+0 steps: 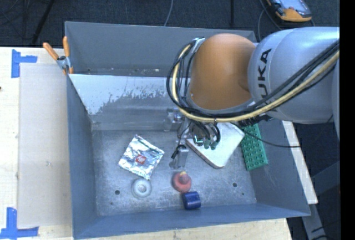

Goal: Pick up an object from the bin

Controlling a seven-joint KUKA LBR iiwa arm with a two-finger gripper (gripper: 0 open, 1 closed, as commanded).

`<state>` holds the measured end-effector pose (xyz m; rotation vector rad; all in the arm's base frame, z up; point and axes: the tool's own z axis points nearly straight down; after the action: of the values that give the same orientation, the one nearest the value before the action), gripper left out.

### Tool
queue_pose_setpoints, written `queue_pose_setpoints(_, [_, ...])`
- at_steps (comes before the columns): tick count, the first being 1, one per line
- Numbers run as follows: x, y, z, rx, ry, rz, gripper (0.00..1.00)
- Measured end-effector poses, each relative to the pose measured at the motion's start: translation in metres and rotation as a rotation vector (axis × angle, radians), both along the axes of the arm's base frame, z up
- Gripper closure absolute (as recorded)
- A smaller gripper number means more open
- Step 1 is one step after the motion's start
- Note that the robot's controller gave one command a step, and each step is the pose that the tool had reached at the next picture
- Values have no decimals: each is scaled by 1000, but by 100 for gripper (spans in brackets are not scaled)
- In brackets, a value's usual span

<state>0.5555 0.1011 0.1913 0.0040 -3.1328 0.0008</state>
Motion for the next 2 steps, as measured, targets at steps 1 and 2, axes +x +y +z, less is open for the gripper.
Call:
queue_pose_setpoints(1, [33,24,-126,0,-1,-30,0])
queue_pose_setpoints(2, [36,24,-120,2,-13,-35,100])
